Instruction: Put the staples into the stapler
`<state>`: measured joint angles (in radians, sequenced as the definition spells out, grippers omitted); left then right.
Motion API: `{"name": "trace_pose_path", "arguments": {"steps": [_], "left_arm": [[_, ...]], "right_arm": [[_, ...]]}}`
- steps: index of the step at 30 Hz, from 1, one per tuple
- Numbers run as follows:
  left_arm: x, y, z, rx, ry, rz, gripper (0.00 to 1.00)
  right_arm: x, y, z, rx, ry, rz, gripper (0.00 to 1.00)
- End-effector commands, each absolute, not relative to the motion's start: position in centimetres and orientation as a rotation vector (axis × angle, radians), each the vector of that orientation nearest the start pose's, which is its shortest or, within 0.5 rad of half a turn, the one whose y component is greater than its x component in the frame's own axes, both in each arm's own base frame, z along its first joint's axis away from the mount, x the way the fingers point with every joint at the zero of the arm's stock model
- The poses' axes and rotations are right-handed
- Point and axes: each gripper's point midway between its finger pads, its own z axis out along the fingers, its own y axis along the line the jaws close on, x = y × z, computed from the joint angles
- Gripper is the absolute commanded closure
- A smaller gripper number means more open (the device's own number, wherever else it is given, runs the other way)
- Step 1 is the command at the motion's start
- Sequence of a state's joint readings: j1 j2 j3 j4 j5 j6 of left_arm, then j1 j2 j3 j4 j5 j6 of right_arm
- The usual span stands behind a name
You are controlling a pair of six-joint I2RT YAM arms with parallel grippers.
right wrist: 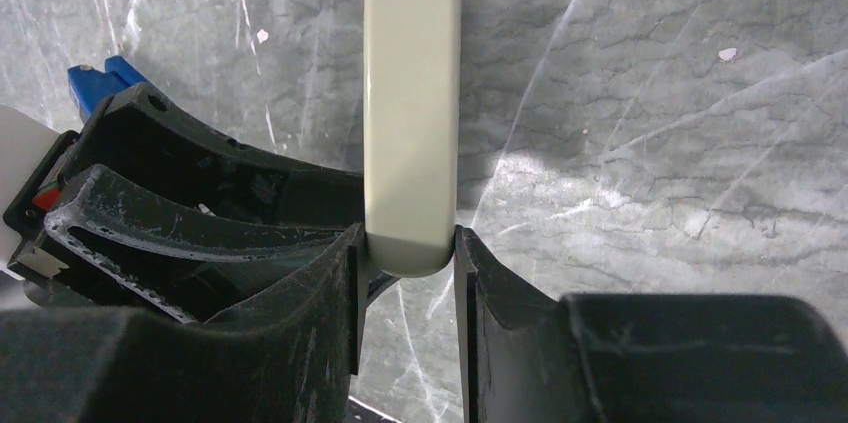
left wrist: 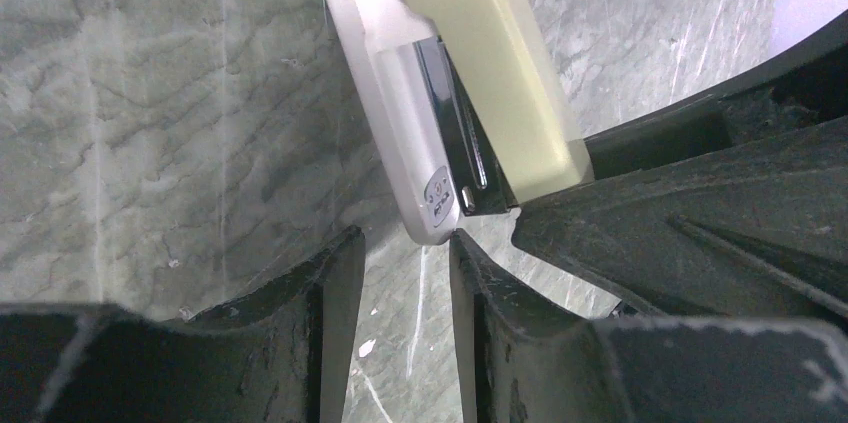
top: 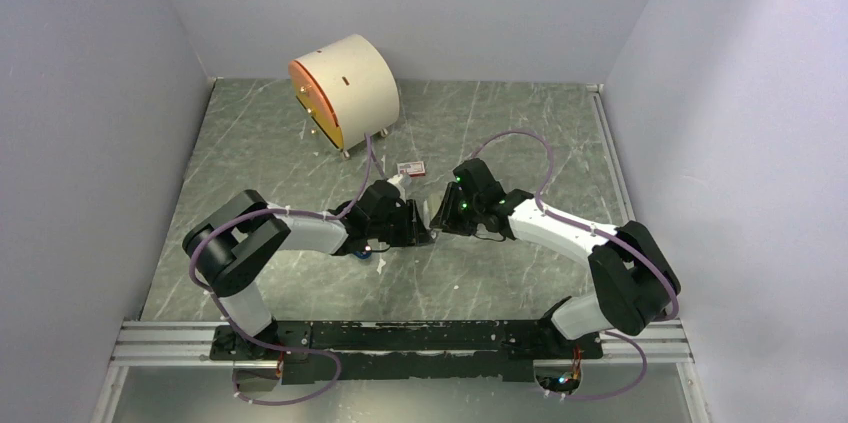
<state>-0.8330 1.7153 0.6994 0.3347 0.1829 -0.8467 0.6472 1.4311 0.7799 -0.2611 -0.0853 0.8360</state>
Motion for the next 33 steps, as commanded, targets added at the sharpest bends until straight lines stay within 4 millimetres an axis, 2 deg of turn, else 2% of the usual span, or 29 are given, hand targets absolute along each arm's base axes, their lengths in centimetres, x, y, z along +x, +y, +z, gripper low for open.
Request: {"name": "trace_pose_path", "arguments": {"steps": [1, 7, 11, 17, 26, 33], "left_arm": [[24.0, -35.3, 3.4, 0.107, 2.404, -1.043, 0.58], [24.1, -35.2, 4.3, 0.102, 2.357, -1.058, 0.51], [24.5, -34.8, 5.0, 0.093, 2.327, -1.041, 0.57], [24.4, -34.7, 4.1, 0.098, 2.35, -1.018, 0.7], [24.1, -34.7, 2.5, 0.114, 2.399, -0.992, 0.74], [23.5, -33.6, 0.7, 0.126, 2.441, -0.941, 0.79]], "right_arm": [[24.8, 24.9, 7.1, 0.197, 2.585, 0.764, 0.84], [24.7, 24.6, 7.0, 0.203, 2.585, 0.747, 0.84], [24.7, 24.6, 7.0, 0.203, 2.585, 0.752, 0.84], [24.6, 24.7, 7.2, 0.201, 2.582, 0.765, 0.84], [24.5, 24.9, 7.2, 0.199, 2.585, 0.785, 0.84], [24.9, 24.4, 7.7, 0.197, 2.576, 0.764, 0.84]]}}
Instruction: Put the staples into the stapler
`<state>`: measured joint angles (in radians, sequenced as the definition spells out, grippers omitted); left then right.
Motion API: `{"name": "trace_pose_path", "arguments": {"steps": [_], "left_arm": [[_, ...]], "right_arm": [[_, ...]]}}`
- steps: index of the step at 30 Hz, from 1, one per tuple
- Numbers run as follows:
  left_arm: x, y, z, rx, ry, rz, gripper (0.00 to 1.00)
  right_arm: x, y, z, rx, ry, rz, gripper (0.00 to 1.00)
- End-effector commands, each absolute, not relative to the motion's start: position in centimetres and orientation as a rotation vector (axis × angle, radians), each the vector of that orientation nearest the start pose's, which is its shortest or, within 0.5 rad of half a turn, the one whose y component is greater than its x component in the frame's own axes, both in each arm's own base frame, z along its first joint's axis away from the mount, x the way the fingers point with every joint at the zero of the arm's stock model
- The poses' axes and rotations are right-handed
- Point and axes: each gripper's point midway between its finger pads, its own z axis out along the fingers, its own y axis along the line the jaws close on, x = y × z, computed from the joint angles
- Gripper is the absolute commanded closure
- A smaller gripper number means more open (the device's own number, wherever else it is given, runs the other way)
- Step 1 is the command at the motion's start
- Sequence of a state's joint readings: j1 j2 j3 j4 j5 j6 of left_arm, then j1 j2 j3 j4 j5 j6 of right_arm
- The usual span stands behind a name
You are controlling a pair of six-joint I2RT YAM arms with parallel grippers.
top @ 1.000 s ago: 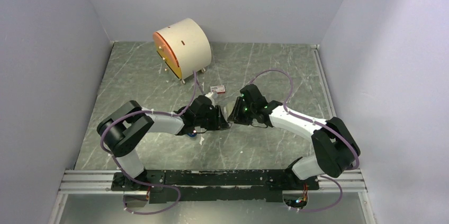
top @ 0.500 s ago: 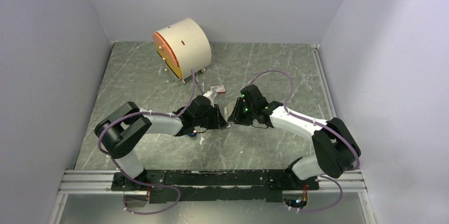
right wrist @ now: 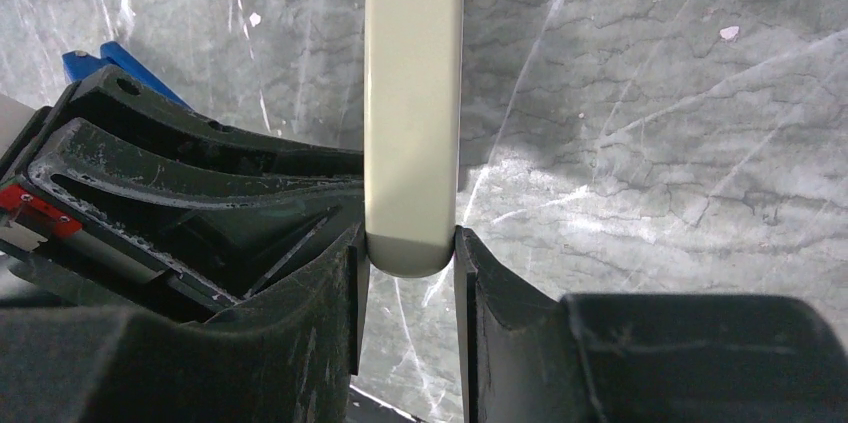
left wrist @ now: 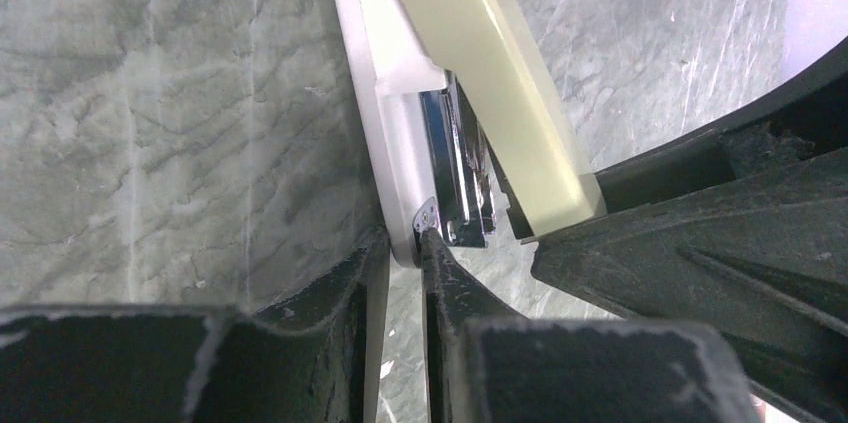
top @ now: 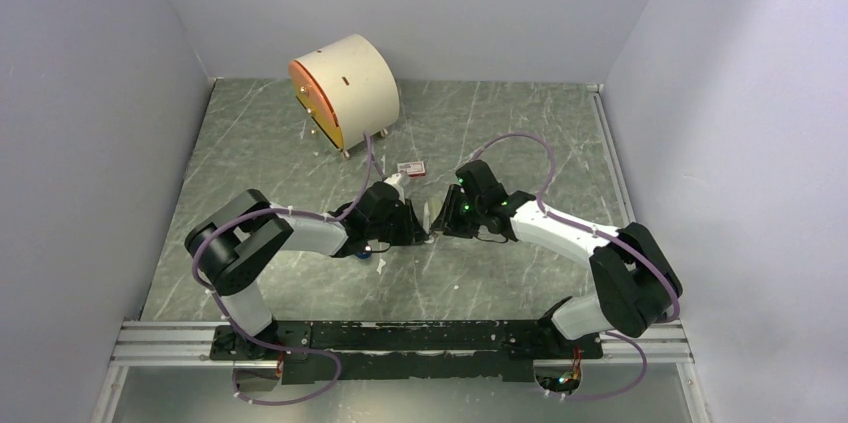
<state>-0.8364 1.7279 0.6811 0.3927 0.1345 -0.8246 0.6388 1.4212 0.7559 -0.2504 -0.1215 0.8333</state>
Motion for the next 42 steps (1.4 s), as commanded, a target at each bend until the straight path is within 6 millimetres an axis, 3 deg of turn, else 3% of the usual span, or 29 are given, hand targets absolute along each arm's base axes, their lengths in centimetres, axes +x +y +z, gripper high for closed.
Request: {"name": "trace_pose_path", "arguments": {"steps": [1, 11, 20, 28, 42], "left_arm": [[23.3, -33.5, 0.4, 0.128, 2.449, -0.937, 0.8], [22.6, -32.2, -1.7, 0.109, 2.523, -0.857, 0.8], [22.1, -31.8, -2.9, 0.106, 2.574, -0.818, 0.8], [21.9, -31.5, -3.4, 0.097, 2.596, -0.808, 0.79], [21.8, -30.7, -4.5, 0.043, 2.639, -0.742, 0.75]], "right_arm": [[25.0, 24.3, 7.7, 0.199, 2.575, 0.751, 0.84], [28.0, 22.2, 9.4, 0.18, 2.531, 0.569, 0.84], [32.9, 20.7, 11.2, 0.162, 2.437, 0.345, 0.78], [37.1, 22.0, 11.8, 0.073, 2.351, 0.302, 0.75], [37.1, 24.6, 8.9, -0.07, 2.405, 0.41, 0.71]]}}
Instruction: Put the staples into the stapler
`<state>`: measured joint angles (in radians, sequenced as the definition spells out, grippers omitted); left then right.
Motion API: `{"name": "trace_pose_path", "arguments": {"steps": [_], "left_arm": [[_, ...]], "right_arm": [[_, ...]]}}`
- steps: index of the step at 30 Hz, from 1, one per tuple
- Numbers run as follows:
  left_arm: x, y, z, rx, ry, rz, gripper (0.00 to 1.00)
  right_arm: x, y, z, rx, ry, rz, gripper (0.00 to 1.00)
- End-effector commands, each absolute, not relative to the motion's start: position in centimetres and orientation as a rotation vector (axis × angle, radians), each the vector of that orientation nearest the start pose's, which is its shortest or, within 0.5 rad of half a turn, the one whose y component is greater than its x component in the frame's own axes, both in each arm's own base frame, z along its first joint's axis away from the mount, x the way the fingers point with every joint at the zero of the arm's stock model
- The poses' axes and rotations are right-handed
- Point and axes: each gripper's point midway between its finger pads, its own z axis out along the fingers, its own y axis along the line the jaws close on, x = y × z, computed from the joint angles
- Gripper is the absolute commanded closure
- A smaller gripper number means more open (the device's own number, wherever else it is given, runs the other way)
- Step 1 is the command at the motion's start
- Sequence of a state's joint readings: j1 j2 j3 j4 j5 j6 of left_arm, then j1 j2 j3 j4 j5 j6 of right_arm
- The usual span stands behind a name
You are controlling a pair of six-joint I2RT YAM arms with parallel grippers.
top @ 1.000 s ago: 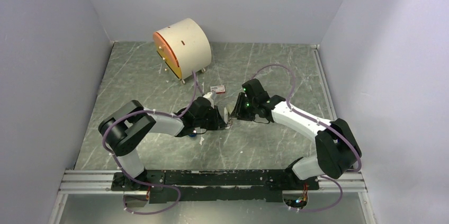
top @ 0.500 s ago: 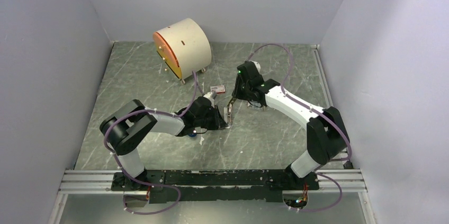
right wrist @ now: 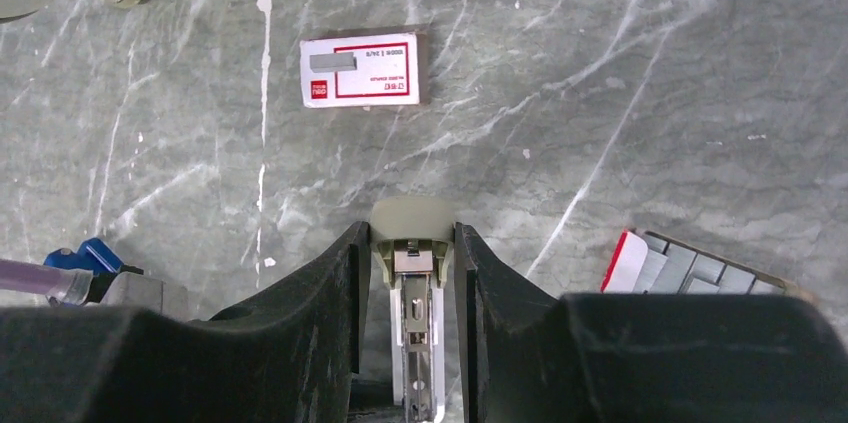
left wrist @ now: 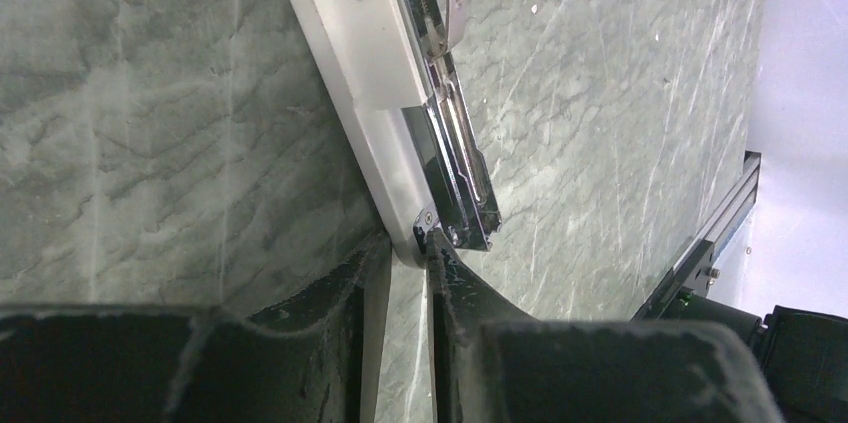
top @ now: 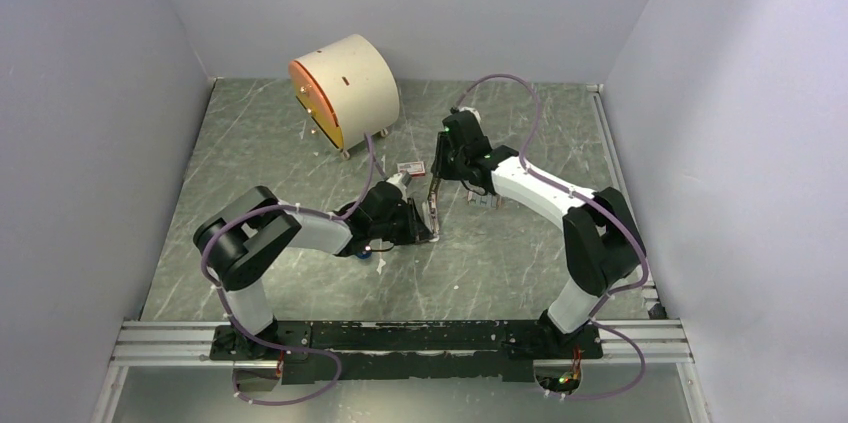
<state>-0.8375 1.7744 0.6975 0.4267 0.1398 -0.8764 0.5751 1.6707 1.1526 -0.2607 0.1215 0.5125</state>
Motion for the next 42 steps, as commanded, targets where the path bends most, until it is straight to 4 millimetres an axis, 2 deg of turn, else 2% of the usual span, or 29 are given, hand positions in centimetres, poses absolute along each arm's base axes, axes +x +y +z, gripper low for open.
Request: {"name": "trace_pose_path", "arguments": {"steps": [1, 5, 11, 25, 32, 38, 42], "left_arm": [[21.8, -30.6, -4.6, 0.038, 2.641, -0.736, 0.74], [21.7, -30.4, -4.7, 0.021, 2.652, -0.716, 0.71], [21.7, -29.9, -4.5, 0.011, 2.638, -0.708, 0.63], [21.6, -29.1, -4.9, -0.02, 2.652, -0.651, 0.65], [21.5, -28.9, -4.7, -0.021, 2.67, -0.633, 0.55], [21.9, -28.2, -4.9, -0.032, 2.663, -0.57, 0.61], [22.3, -28.3, -4.1, -0.027, 2.641, -0.572, 0.63]], "right_arm": [[37.1, 24.7, 8.7, -0.075, 2.408, 0.416, 0.71], [36.8, 24.8, 8.1, -0.079, 2.426, 0.425, 0.68], [35.7, 24.8, 8.3, -0.11, 2.442, 0.456, 0.62], [32.8, 25.2, 7.9, -0.198, 2.492, 0.553, 0.52], [32.2, 25.5, 8.6, -0.218, 2.487, 0.582, 0.49], [32.2, 25.2, 9.2, -0.208, 2.479, 0.573, 0.48], [32.1, 24.7, 9.7, -0.186, 2.476, 0.547, 0.5]]}}
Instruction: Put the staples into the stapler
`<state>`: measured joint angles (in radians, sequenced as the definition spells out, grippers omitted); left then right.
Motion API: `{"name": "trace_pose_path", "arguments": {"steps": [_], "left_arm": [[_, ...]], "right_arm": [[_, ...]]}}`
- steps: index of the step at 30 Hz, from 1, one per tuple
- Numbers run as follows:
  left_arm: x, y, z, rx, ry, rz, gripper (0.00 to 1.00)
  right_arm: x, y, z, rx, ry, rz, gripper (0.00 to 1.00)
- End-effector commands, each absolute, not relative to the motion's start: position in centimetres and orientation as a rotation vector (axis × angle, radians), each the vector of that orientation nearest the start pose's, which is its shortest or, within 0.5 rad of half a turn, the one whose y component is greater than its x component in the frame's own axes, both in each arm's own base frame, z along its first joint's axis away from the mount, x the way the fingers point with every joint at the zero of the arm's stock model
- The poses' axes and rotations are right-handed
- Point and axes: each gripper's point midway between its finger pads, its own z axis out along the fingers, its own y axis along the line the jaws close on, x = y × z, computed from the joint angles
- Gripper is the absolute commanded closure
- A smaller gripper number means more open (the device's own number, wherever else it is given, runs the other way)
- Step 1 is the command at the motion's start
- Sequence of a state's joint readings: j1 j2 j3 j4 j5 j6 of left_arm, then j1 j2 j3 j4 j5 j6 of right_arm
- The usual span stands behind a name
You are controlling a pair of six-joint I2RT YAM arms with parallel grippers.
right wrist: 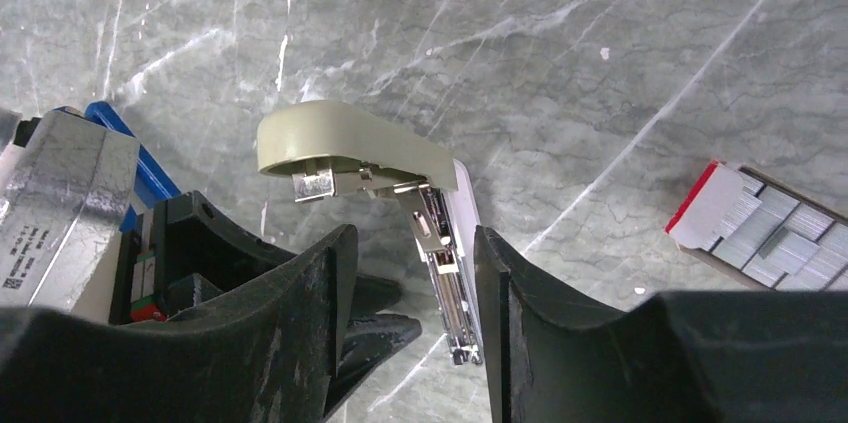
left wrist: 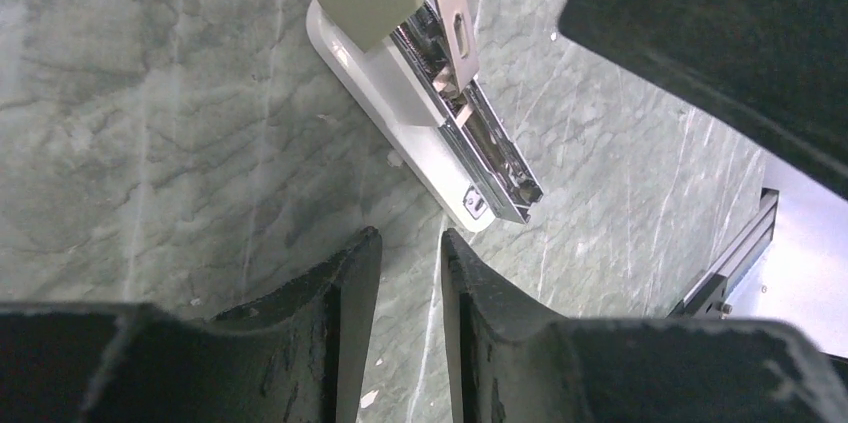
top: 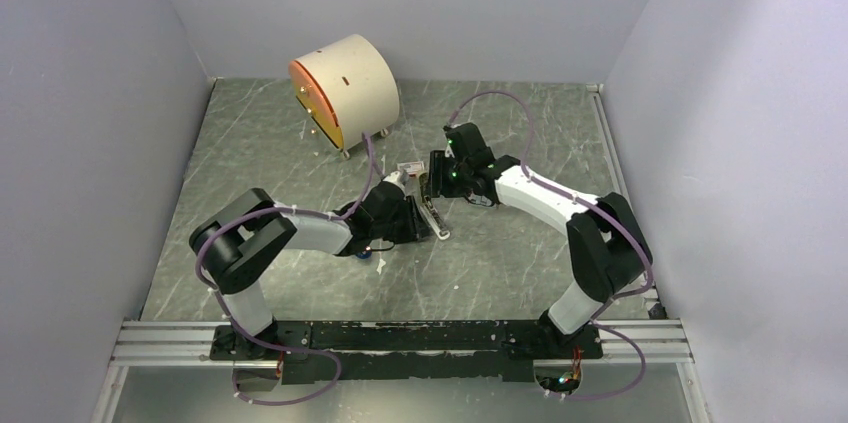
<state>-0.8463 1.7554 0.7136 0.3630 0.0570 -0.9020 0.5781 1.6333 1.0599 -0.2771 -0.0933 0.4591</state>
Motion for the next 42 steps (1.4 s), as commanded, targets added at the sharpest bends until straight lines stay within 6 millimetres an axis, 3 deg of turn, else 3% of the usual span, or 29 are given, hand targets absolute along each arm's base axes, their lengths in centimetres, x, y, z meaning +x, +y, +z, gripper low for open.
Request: {"name": "trace_pose_path", "arguments": {"steps": [1, 10, 17, 21, 26, 31, 36, 42], "left_arm": [[22.4, -28.3, -3.8, -0.02, 2.633, -0.573, 0.63], [24.1, -27.5, 2.3, 0.004, 2.503, -0.545, 0.6], [24.9, -26.2, 9.0, 0.004, 2.379, -0.529, 0.57], [25.4, -24.2, 13.0, -0.033, 2.291, -0.473, 0.53], [26.1, -21.4, 19.3, -0.084, 2.145, -0.407, 0.45], [25.5, -19.0, 24.1, -0.145, 2.033, -0.427, 0.39], [24.3, -17.0, 26.5, -0.156, 1.967, -0.44, 0.33], [22.7, -12.1, 28.6, -0.204, 1.943, -0.296, 0.26]], "right_arm": [[32.1, 24.5, 9.9, -0.175, 2.471, 0.538, 0.5], [30.8, 23.1, 11.0, -0.143, 2.44, 0.526, 0.53], [29.7, 22.9, 13.1, -0.128, 2.365, 0.605, 0.54], [29.3, 23.5, 14.2, -0.193, 2.335, 0.652, 0.53], [28.5, 25.4, 15.6, -0.333, 2.296, 0.764, 0.52], [27.7, 27.9, 17.4, -0.436, 2.212, 0.772, 0.48], [25.6, 31.7, 18.7, -0.553, 2.148, 0.739, 0.35], [22.8, 35.4, 17.5, -0.727, 2.164, 0.68, 0.31]]}}
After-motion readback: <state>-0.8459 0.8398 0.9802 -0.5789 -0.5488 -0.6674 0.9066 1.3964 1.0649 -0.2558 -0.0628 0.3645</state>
